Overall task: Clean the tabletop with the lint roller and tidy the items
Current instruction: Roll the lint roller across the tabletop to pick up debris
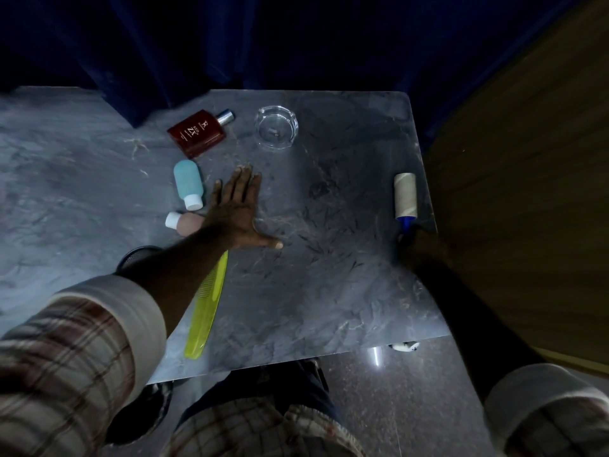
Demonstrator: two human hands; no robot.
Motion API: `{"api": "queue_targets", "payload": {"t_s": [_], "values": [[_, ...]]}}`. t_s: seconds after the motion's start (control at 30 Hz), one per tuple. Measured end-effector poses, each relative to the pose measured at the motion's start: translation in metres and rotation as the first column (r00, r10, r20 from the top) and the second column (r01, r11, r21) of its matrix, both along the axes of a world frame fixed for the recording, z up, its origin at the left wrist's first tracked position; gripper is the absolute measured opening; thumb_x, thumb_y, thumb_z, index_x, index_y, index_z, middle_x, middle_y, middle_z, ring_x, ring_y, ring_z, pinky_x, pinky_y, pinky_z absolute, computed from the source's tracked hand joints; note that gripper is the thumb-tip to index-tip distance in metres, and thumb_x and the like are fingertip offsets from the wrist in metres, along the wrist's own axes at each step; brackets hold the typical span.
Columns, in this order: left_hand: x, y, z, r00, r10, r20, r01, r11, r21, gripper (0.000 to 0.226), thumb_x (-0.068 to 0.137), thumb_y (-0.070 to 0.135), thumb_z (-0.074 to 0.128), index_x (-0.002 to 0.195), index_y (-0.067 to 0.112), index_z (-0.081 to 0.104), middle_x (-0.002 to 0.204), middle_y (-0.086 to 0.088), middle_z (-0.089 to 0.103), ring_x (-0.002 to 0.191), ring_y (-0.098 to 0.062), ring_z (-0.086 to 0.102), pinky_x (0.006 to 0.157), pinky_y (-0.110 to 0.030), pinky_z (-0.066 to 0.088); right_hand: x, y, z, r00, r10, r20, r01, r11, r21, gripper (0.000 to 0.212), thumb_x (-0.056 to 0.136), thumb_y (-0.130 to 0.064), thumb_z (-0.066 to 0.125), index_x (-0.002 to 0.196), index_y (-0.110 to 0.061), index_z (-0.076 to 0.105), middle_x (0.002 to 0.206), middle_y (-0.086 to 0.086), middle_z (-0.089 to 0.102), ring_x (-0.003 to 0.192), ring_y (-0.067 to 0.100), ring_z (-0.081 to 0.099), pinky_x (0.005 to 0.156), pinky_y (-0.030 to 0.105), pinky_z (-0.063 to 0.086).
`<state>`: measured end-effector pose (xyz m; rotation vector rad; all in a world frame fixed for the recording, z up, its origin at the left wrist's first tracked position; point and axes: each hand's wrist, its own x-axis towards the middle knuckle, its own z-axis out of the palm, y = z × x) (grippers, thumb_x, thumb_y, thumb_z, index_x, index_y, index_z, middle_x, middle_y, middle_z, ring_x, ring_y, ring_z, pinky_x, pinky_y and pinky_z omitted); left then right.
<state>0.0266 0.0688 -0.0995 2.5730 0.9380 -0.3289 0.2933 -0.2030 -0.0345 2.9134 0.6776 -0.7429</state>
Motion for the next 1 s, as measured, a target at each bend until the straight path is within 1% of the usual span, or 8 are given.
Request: {"api": "queue_targets", "payload": {"t_s": [0.1, 0.13, 0.3, 0.43, 0.63, 0.73, 0.87, 1.0], "values": [[0.001, 0.000, 0.000, 1.000, -0.003, -0.002, 0.003, 1.000, -0.005, 0.170, 0.041, 0.111, 0.054, 0.170, 0.023, -0.013, 0.180, -0.003, -0.018, 0.168, -0.028, -0.013, 0.133, -0.059, -0.005, -0.021, 0.021, 0.006, 0.998, 0.066, 0.016, -0.065, 0.998, -0.017, 0.044, 0.107, -0.039, 0.048, 0.137, -0.008, 0.057, 0.131, 0.020, 0.067, 0.122, 0.037, 0.064, 0.104, 0.045, 0.049], [0.001, 0.000, 0.000, 1.000, -0.001, -0.003, 0.001, 1.000, -0.003, 0.170, 0.041, 0.112, 0.053, 0.170, 0.024, -0.014, 0.180, -0.003, -0.018, 0.168, -0.027, -0.013, 0.133, -0.059, -0.005, -0.026, 0.026, 0.006, 0.998, 0.064, -0.009, -0.064, 0.998, -0.019, 0.043, 0.107, -0.040, 0.047, 0.136, -0.010, 0.058, 0.130, 0.019, 0.068, 0.121, 0.036, 0.065, 0.103, 0.044, 0.049], [0.000, 0.000, -0.001, 1.000, 0.005, 0.006, -0.005, 1.000, 0.004, 0.169, 0.040, 0.113, 0.051, 0.169, 0.025, -0.016, 0.180, -0.002, -0.018, 0.168, -0.027, -0.013, 0.133, -0.059, -0.005, -0.045, 0.042, 0.001, 0.996, 0.075, -0.052, -0.076, 0.997, -0.005, 0.041, 0.107, -0.036, 0.048, 0.137, -0.010, 0.058, 0.133, 0.019, 0.066, 0.125, 0.037, 0.063, 0.106, 0.045, 0.049], [0.000, -0.001, -0.001, 1.000, 0.003, 0.011, -0.003, 1.000, 0.006, 0.169, 0.042, 0.112, 0.053, 0.169, 0.024, -0.015, 0.180, -0.002, -0.018, 0.168, -0.027, -0.013, 0.134, -0.060, -0.003, -0.055, 0.049, -0.002, 0.996, 0.077, -0.051, -0.077, 0.997, 0.018, 0.043, 0.107, -0.037, 0.049, 0.136, -0.008, 0.058, 0.132, 0.022, 0.067, 0.122, 0.039, 0.065, 0.103, 0.043, 0.050], [0.000, -0.001, 0.002, 1.000, -0.006, 0.006, 0.006, 1.000, 0.002, 0.167, 0.046, 0.108, 0.059, 0.170, 0.022, -0.013, 0.180, -0.003, -0.018, 0.168, -0.027, -0.014, 0.134, -0.060, -0.005, -0.081, 0.062, -0.005, 0.987, 0.161, -0.023, -0.161, 0.987, 0.024, 0.043, 0.106, -0.036, 0.048, 0.134, -0.006, 0.059, 0.131, 0.025, 0.066, 0.122, 0.040, 0.065, 0.103, 0.042, 0.049], [0.000, -0.001, 0.002, 1.000, -0.003, 0.001, 0.003, 1.000, 0.008, 0.168, 0.045, 0.109, 0.057, 0.170, 0.022, -0.013, 0.180, -0.003, -0.017, 0.168, -0.027, -0.013, 0.134, -0.060, -0.005, -0.096, 0.073, -0.008, 0.978, 0.205, -0.038, -0.204, 0.978, 0.036, 0.043, 0.106, -0.036, 0.048, 0.136, -0.006, 0.057, 0.129, 0.025, 0.067, 0.120, 0.041, 0.066, 0.100, 0.042, 0.051], [0.000, -0.001, 0.001, 1.000, 0.004, 0.009, -0.004, 1.000, 0.005, 0.169, 0.041, 0.110, 0.053, 0.171, 0.022, -0.012, 0.181, -0.004, -0.016, 0.168, -0.028, -0.012, 0.133, -0.059, -0.006, -0.117, 0.086, -0.012, 0.967, 0.251, -0.038, -0.247, 0.965, 0.082, 0.040, 0.104, -0.034, 0.050, 0.133, -0.007, 0.058, 0.126, 0.022, 0.070, 0.117, 0.040, 0.068, 0.095, 0.041, 0.053], [0.001, -0.001, 0.000, 1.000, -0.001, -0.006, 0.001, 1.000, 0.001, 0.170, 0.041, 0.111, 0.052, 0.169, 0.023, -0.015, 0.180, -0.005, -0.019, 0.168, -0.028, -0.014, 0.132, -0.058, -0.008, -0.141, 0.095, -0.013, 0.963, 0.269, -0.030, -0.265, 0.960, 0.095, 0.040, 0.104, -0.034, 0.051, 0.133, -0.008, 0.059, 0.124, 0.019, 0.071, 0.115, 0.038, 0.068, 0.095, 0.040, 0.052]]}}
